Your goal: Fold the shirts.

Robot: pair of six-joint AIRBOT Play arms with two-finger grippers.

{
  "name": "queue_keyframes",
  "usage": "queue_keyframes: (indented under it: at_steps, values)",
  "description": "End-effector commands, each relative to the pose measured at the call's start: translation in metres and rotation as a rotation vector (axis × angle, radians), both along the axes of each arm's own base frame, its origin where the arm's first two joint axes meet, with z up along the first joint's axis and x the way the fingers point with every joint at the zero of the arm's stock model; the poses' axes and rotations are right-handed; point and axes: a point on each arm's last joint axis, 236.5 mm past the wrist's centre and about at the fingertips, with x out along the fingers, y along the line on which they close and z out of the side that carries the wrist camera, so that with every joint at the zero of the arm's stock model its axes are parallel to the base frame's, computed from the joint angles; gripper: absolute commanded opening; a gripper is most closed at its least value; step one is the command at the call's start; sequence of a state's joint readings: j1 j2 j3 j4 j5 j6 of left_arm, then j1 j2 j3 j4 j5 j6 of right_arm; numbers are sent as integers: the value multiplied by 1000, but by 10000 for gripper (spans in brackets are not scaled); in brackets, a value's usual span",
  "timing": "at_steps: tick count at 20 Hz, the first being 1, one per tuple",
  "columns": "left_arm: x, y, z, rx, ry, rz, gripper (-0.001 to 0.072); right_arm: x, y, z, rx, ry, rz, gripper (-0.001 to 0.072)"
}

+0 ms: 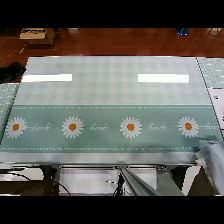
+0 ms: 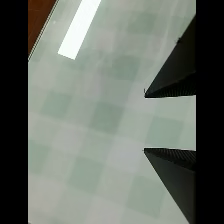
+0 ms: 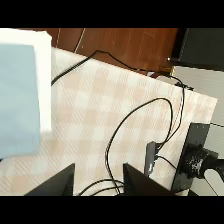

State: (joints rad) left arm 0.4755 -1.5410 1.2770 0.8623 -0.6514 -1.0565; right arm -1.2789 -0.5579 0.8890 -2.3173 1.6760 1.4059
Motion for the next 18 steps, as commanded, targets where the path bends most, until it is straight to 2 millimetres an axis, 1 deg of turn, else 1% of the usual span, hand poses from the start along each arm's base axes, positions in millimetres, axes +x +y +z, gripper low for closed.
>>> queue_keyframes:
  at_steps: [1,2,3,4,5,6,7,8,9,10,11,12,13,14,15,16,17,18]
  values:
    - [-1,-6,0,-39,3,-8,394,17,-27,1,-103,-69,67,407]
    - [-1,-14,3,-71,7,-28,396,45,-43,0,-139,-159,153,407]
    - [-1,-26,8,-91,11,-68,409,81,-60,4,-184,-266,250,406]
    - [-1,-45,16,-84,7,-163,522,134,-73,11,-228,-433,372,405]
    - [-1,-67,25,-75,4,-261,556,199,-76,23,-252,-638,512,404]
    - [-1,-94,36,-66,5,-365,555,261,-67,36,-242,-827,650,393]
    - [-1,-121,44,-70,8,-442,555,322,-45,48,-188,-1010,787,392]
    - [-1,-152,51,-62,9,-518,555,369,-18,52,-101,-1143,894,372]
    - [-3,-180,52,-46,22,-582,555,409,15,49,12,-1236,982,356]
    - [-9,-209,47,-12,63,-651,555,437,44,37,119,-1267,1043,356]
    - [-20,-231,36,34,133,-696,555,462,76,20,227,-1251,1119,357]
    - [-36,-249,21,101,235,-738,555,479,107,-1,326,-1210,1191,377]
    - [-55,-262,7,170,332,-781,555,491,138,-22,415,-1152,1263,432]
    - [-74,-276,-3,231,421,-820,555,499,170,-45,493,-1075,1334,501]
    - [-87,-291,-6,260,459,-853,555,501,193,-67,541,-987,1381,585]
    - [-96,-312,-2,263,460,-886,555,499,211,-85,574,-906,1414,594]
    - [-101,-329,6,269,432,-904,555,495,224,-99,593,-827,1455,594]
    - [-102,-343,16,268,395,-902,555,493,234,-107,604,-781,1478,592]
